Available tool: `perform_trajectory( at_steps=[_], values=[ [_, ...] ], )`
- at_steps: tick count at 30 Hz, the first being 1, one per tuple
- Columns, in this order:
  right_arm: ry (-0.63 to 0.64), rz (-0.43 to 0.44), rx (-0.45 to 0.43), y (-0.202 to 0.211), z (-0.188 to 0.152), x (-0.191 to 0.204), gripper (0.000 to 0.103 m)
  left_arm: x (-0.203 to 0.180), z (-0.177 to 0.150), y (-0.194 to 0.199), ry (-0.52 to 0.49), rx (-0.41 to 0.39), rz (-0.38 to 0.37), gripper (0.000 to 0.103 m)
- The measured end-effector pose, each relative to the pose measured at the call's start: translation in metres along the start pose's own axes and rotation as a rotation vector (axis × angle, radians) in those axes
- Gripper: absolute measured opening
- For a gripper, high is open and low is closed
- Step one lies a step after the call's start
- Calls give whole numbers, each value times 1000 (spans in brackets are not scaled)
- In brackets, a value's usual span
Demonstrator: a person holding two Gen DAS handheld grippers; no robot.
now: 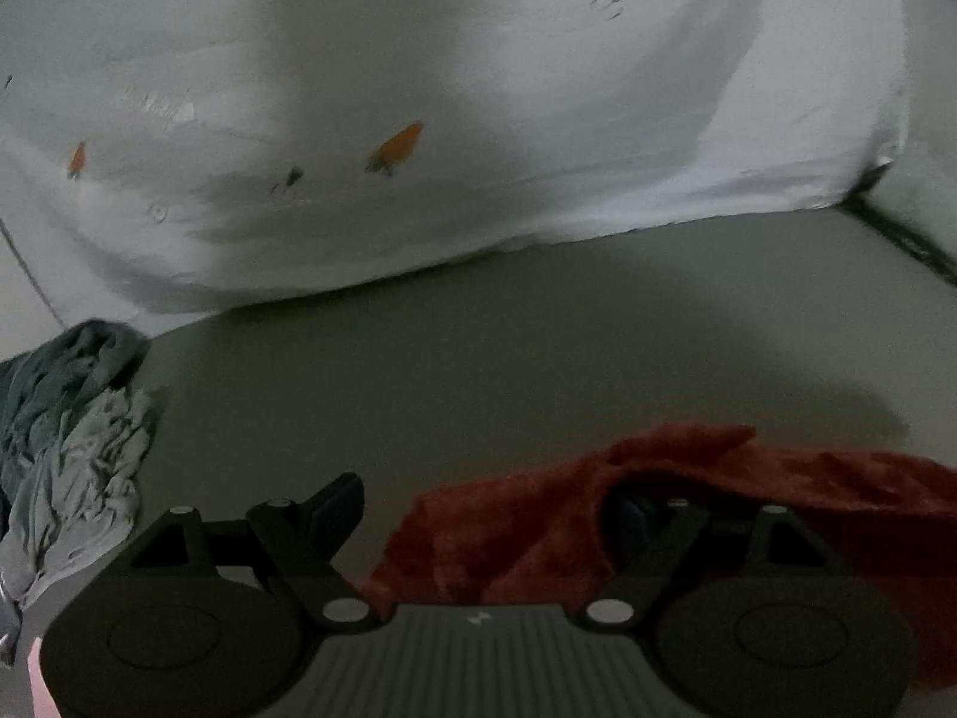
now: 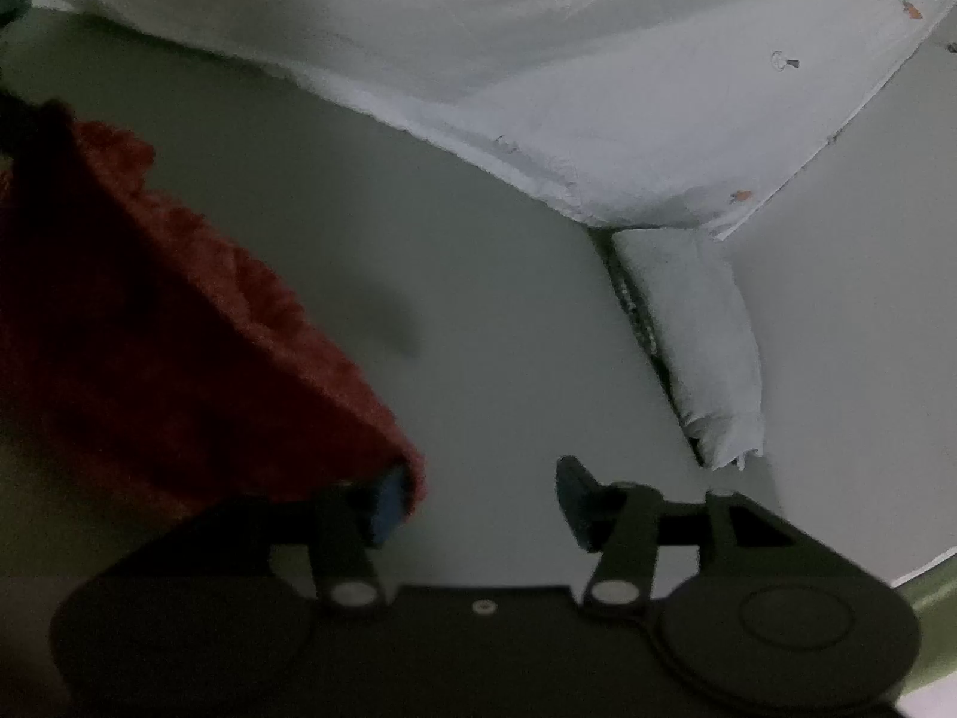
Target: Fold clothes
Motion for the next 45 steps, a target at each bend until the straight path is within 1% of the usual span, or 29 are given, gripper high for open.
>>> perform_trajectory(
  at_steps=[2, 4, 5, 6, 7, 8, 9, 11, 12, 13, 14, 15, 16, 18, 20, 24, 26, 29, 30, 32, 33, 35, 37, 39, 41, 45],
  values=[
    [15, -10, 18, -1, -4, 11, 59, 2, 1, -11, -1, 13, -4, 85],
    [7, -10, 43, -5, -9, 21, 59, -1, -2, -16, -34, 21, -39, 84],
    [-8, 1, 60, -8, -12, 25, 59, -4, -4, -18, -57, 23, -63, 84],
    [-40, 30, 84, -13, -16, 28, 60, -7, -7, -19, -80, 26, -87, 84],
    [-72, 59, 109, -18, -20, 31, 60, -14, -9, -22, -125, 30, -117, 84],
    [-103, 88, 134, -23, -24, 34, 60, -19, -12, -24, -157, 23, -114, 84],
    [-130, 105, 156, -29, -28, 36, 59, -19, -11, -24, -147, 18, -83, 84],
    [-168, 83, 170, -38, -34, 28, 56, -18, -9, -23, -121, 8, -17, 84],
    [-201, 78, 152, -37, -34, 19, 56, -11, -5, -19, -71, 5, -12, 85],
    [-233, 73, 134, -36, -35, 9, 57, -4, 2, -10, -16, -3, -29, 85],
    [-263, 70, 108, -33, -33, -1, 57, 3, 8, -1, 40, -11, -48, 85],
    [-287, 69, 68, -26, -29, -13, 57, 7, 13, 11, 65, -32, -47, 85],
    [-302, 60, 20, -18, -23, -24, 57, 10, 19, 28, 79, -71, -29, 85],
    [-283, -7, -110, 8, -6, -48, 57, 14, 30, 65, 108, -156, 18, 85],
    [-279, -77, -246, 39, 9, -74, 56, 20, 44, 110, 156, -243, 42, 85],
    [-332, -174, -501, 108, 24, -130, 56, 31, 70, 207, 233, -446, 77, 85],
    [-368, -214, -624, 147, 23, -160, 56, 33, 79, 254, 254, -542, 98, 85],
    [-405, -249, -762, 192, 8, -196, 58, 33, 78, 328, 294, -680, 138, 86],
    [-417, -261, -808, 208, 3, -208, 58, 32, 74, 352, 307, -719, 146, 87],
    [-440, -276, -890, 236, -8, -230, 59, 30, 64, 383, 332, -763, 148, 91],
    [-448, -264, -909, 243, -17, -236, 59, 29, 58, 397, 346, -775, 147, 92],
    [-455, -248, -935, 252, -35, -244, 59, 26, 44, 415, 366, -774, 136, 93],
    [-442, -250, -951, 256, -53, -246, 59, 21, 25, 426, 380, -755, 130, 93],
    [-417, -262, -958, 256, -72, -243, 59, 15, 9, 435, 389, -734, 141, 93],
    [-399, -267, -959, 258, -88, -237, 59, 10, -7, 439, 407, -696, 145, 93],
    [-360, -228, -925, 243, -101, -235, 60, 7, -27, 434, 445, -595, 109, 93]
  ],
)
Point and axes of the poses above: each gripper's, at about its wrist camera, not at the fingertips, and y roughly against the way its jaws point, x to its left, z to its top, the point moved 7 cm from there along -y, roughly the way its jaws point, and after that the axes turned 12 degrees about x, right-handed, at the moved point
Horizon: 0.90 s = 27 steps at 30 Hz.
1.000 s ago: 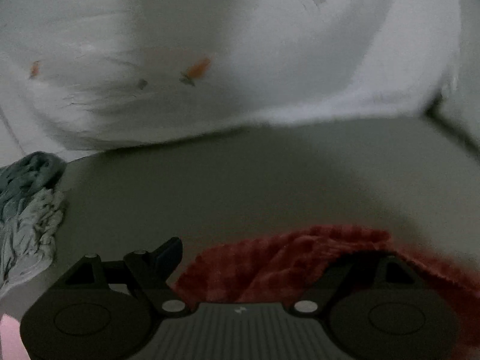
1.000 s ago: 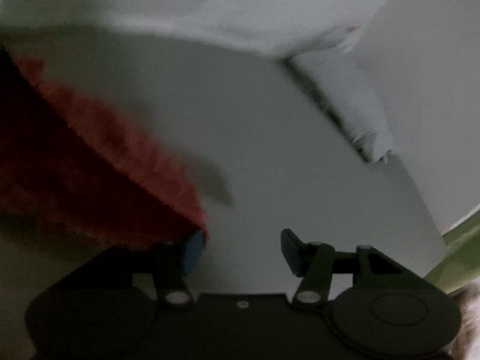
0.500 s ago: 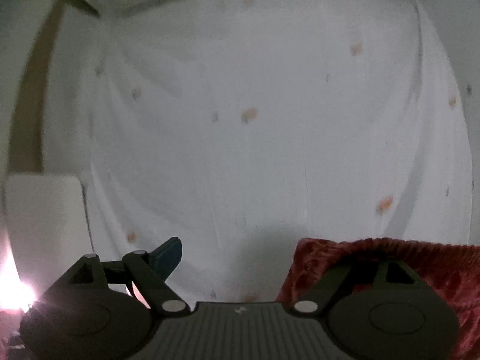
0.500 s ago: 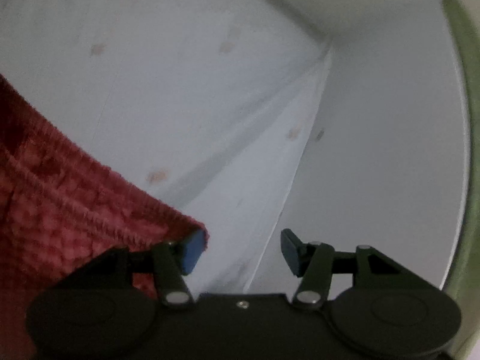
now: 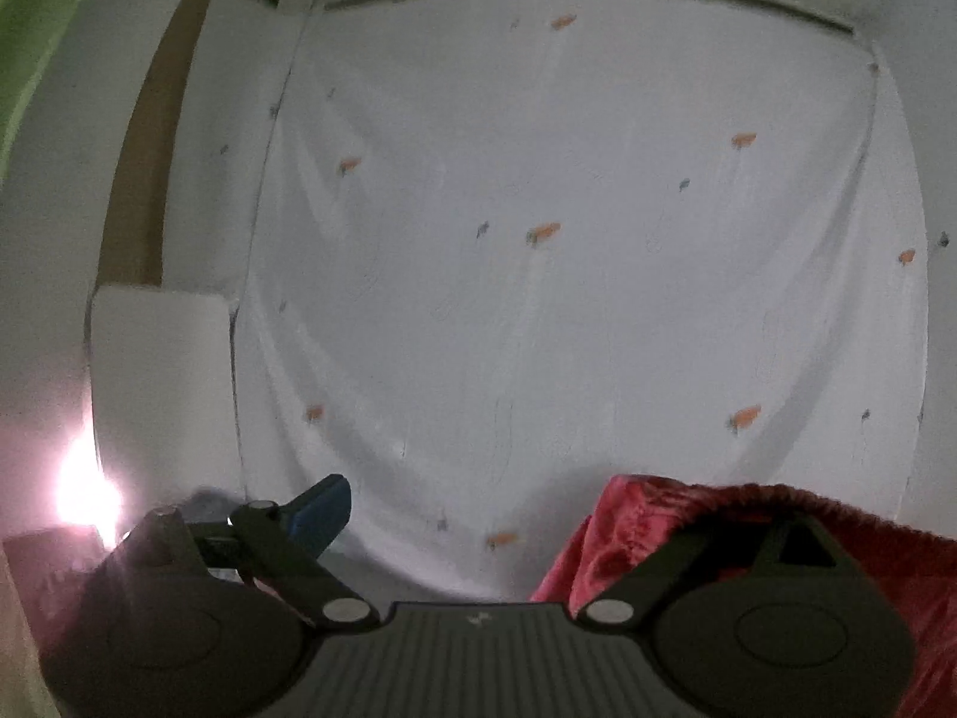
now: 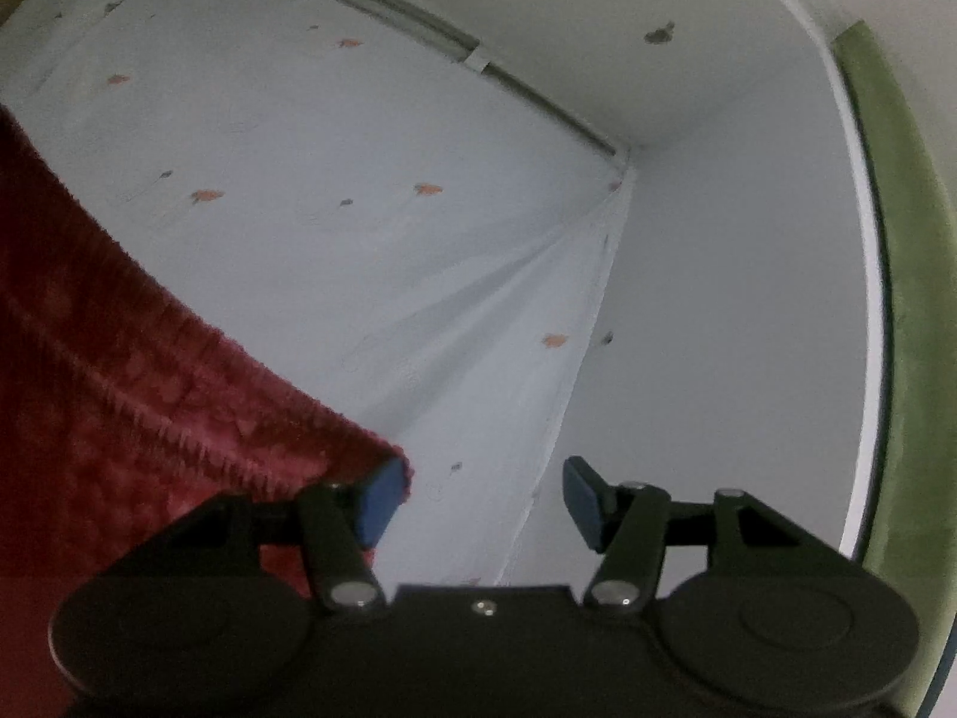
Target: Fold clothes
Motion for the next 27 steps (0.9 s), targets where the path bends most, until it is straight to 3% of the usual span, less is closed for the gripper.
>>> perform_trajectory(
  at_steps=[4, 8, 11, 14, 18, 20, 23, 27],
  values=[
    [-8, 8, 71, -14, -11, 2, 61, 10, -18, -21, 14, 75, 54, 92],
    [-76, 58, 263, -56, -36, 7, 61, 20, -43, -61, 44, 166, 83, 92],
    [-85, 122, 388, -79, -57, 28, 61, 14, -66, -101, -44, 210, 180, 90],
    [-123, 287, 507, -97, -67, 62, 61, 13, -73, -130, -86, 230, 221, 89],
    [-204, 606, 673, -100, -78, 131, 64, 12, -69, -155, -115, 244, 226, 89],
    [-232, 723, 728, -96, -87, 166, 66, 12, -64, -162, -139, 221, 247, 89],
    [-262, 822, 768, -98, -88, 209, 70, 11, -58, -173, -173, 210, 248, 89],
    [-379, 955, 909, -114, -95, 246, 77, 12, -57, -184, -192, 208, 246, 89]
  ],
)
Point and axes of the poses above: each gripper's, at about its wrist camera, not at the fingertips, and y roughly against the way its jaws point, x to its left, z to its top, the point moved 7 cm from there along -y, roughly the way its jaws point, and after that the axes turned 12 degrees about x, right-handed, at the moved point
